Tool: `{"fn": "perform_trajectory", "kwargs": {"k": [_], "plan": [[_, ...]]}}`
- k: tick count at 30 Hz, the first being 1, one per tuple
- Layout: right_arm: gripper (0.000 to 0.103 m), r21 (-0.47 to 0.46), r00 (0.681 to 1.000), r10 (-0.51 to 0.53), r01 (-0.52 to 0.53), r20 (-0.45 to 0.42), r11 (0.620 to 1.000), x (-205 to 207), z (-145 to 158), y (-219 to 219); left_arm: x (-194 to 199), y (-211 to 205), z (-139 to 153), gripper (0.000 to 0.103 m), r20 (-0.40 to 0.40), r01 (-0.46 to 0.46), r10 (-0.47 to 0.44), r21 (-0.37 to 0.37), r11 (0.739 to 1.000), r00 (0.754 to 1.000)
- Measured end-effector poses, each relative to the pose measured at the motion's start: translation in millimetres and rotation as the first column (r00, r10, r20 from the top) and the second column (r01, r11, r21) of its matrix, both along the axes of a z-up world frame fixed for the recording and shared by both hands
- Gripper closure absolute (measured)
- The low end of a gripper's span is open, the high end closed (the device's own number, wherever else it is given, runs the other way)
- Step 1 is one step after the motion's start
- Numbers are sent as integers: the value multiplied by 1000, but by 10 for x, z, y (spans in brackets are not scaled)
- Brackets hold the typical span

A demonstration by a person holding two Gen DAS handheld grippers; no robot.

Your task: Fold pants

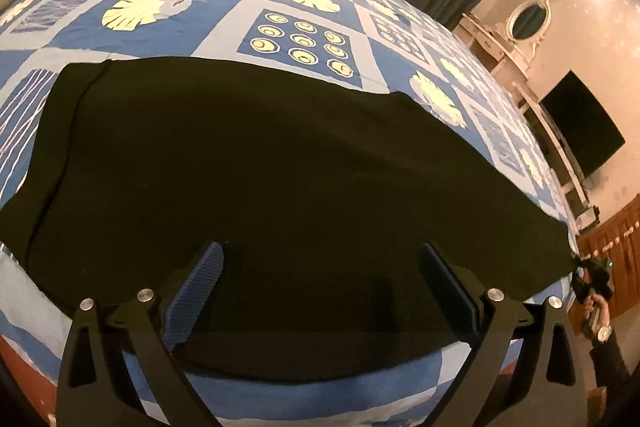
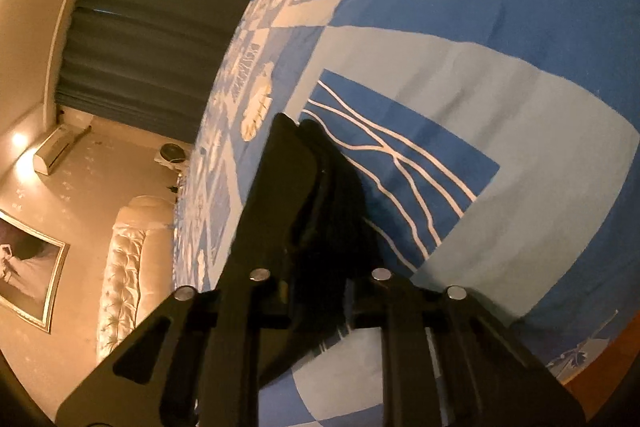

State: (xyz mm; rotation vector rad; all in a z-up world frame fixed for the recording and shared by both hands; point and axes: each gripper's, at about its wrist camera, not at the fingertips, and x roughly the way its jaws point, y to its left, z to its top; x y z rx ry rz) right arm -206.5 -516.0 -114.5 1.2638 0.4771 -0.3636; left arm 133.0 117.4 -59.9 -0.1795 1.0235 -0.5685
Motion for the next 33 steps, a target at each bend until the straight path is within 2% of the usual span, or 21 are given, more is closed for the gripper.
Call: {"fn": "perform_trajectory", "kwargs": {"k": [7,13,16,21,28,33], "plan": [[88,-25,995,33,-31,92,999,72,375,136,-48,-74,-6,6,29,23,-25,56,998,999],[88,-128,982,139,-122,128,984,347,885,476,-12,18,-7,6,-1,-11,11,-13,1000,1000],[88,-196,971,206,-179,124,964,547,1128,728,-1,28,-2,6,-10,-19,19,-26,999,1000],[88,-294,941,320,-279,105,914,941,1442,1236,-20,-23,4,6,2,-11,11,10,1000,1000],[88,-344,905,421,-376,64,861,1355,1521,1856,-11,-31,2,6,0,-26,26,16,1000,1000],[88,-347,877,480,-445,19,826,1649,1388,2271,8,-17,1,6,-7,-36,36,4,999,999]]}}
